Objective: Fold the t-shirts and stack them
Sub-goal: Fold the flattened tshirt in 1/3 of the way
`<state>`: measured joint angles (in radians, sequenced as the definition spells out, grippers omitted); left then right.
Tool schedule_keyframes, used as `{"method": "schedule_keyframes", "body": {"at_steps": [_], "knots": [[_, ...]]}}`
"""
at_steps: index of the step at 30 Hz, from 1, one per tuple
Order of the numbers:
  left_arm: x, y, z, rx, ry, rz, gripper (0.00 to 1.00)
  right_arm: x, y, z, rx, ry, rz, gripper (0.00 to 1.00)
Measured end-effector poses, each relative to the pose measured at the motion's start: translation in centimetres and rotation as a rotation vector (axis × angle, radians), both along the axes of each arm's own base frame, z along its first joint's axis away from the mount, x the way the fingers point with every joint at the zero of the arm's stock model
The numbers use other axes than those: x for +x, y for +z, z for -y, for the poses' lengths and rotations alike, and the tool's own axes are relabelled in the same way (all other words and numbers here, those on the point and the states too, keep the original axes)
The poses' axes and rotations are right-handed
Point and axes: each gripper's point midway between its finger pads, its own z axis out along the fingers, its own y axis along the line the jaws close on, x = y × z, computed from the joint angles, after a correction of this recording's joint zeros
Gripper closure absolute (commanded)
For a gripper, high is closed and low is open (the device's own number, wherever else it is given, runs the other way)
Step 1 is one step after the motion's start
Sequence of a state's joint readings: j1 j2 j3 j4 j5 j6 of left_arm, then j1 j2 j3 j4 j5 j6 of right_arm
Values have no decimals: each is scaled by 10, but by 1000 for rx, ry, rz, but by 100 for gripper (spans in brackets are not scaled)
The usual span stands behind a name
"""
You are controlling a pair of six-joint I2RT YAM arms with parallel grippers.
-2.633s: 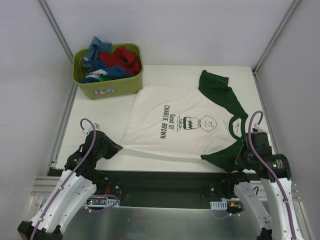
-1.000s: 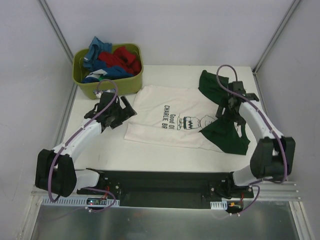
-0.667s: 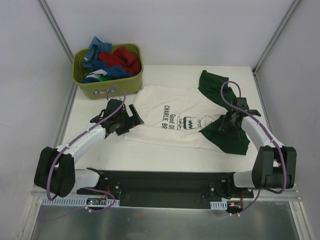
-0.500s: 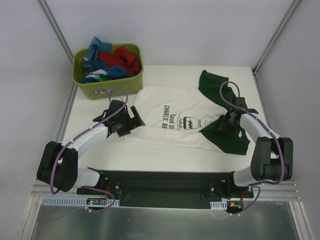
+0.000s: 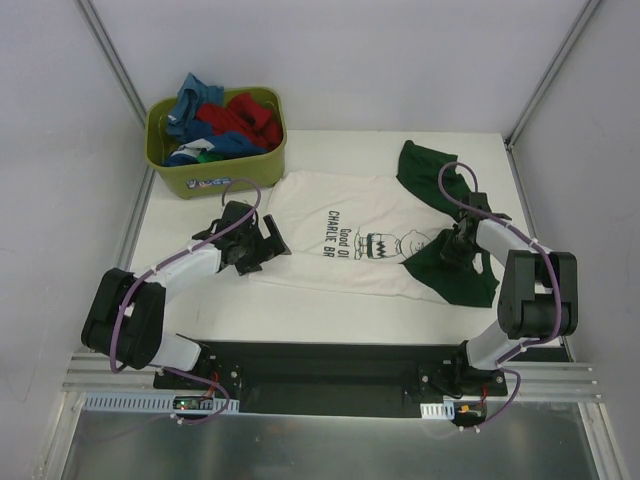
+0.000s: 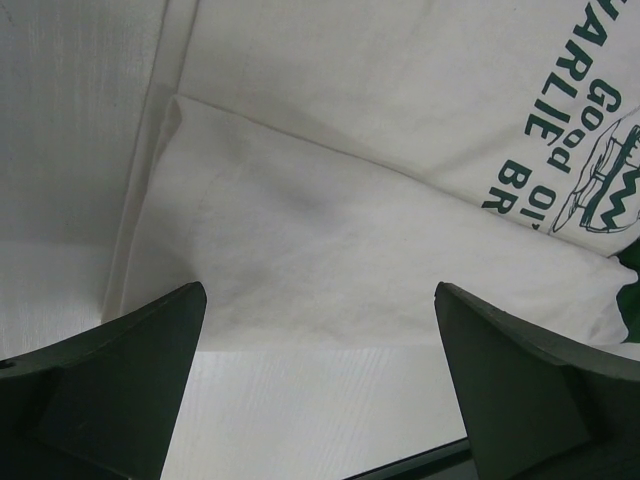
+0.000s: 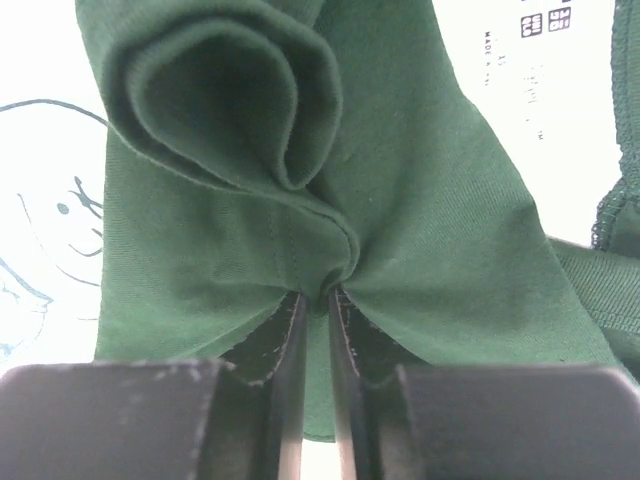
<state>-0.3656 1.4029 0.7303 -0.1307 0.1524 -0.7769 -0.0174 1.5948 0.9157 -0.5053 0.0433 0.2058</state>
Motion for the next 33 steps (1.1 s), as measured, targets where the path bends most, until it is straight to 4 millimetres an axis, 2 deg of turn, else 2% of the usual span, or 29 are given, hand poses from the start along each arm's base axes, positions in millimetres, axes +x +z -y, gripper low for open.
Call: {"method": "schedule_keyframes", "body": {"at_steps": [4, 8, 10, 16, 22, 25, 29, 31, 33], "knots": [[0, -2, 0, 2, 0, -4, 1, 3, 4, 1, -5, 3, 4, 87], [0, -7, -1, 11, 3, -18, 1, 6, 11, 4, -24, 11, 6, 81], [0, -10, -1, 14, 3, -25, 1, 7, 13, 6, -37, 17, 6, 87], [1, -13, -1, 15, 3, -28, 1, 8, 15, 10, -57, 29, 8, 99], [1, -13, -1, 15, 3, -28, 1, 17, 23, 9, -58, 48, 33, 99], [1, -13, -1, 16, 3, -27, 1, 28, 32, 3, -36, 65, 61, 99], [1, -13, -1, 16, 3, -27, 1, 52, 47, -11, -18, 103, 108, 97], [1, -13, -1, 16, 3, -27, 1, 70, 55, -22, -22, 135, 125, 94], [1, -13, -1, 16, 3, -26, 1, 91, 61, -37, -24, 169, 146, 86]]}}
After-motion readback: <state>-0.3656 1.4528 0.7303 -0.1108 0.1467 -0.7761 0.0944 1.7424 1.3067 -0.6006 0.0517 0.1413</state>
